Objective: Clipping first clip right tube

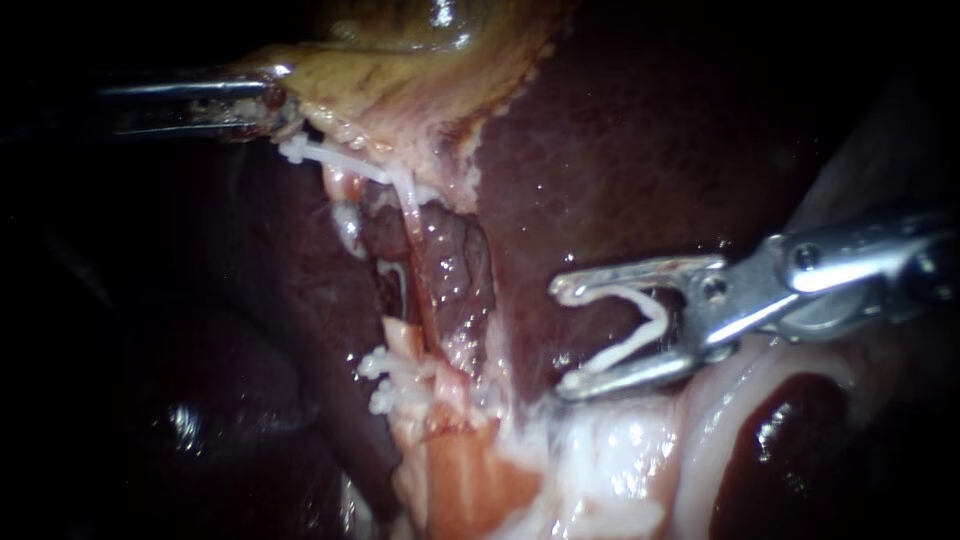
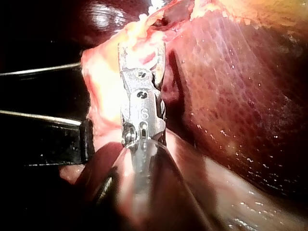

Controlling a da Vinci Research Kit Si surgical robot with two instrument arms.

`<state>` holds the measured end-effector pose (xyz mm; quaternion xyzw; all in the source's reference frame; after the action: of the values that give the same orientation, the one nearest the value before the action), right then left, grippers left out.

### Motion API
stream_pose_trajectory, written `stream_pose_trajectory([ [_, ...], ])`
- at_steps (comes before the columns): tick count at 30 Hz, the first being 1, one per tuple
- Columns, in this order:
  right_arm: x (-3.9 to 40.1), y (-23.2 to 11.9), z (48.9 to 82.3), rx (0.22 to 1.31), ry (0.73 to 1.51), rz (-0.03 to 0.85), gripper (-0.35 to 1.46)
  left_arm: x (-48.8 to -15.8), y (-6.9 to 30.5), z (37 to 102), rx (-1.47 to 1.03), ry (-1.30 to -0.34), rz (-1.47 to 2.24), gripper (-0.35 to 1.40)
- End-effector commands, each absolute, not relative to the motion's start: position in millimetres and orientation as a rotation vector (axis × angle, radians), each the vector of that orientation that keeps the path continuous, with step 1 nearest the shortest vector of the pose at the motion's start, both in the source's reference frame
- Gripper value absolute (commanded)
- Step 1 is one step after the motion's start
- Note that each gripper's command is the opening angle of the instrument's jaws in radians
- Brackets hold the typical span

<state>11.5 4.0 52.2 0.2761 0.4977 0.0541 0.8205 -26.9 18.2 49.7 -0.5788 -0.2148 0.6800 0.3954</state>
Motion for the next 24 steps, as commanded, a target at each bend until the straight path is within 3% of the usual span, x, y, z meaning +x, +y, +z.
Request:
stream_pose_trajectory([
  [1,12.2,3.9,52.6,0.595,1.055,0.117,0.5,-26.9,18.2,49.7,-1.466,-0.543,1.724,-0.35],
  [13,19.3,3.0,56.8,0.636,1.07,0.113,0.5,-27.3,18.2,49.7,-1.466,-0.54,1.724,-0.35],
  [24,20.6,1.3,54.8,0.823,1.279,0.199,0.5,-27.5,18.2,49.7,-1.465,-0.539,1.723,-0.35],
])
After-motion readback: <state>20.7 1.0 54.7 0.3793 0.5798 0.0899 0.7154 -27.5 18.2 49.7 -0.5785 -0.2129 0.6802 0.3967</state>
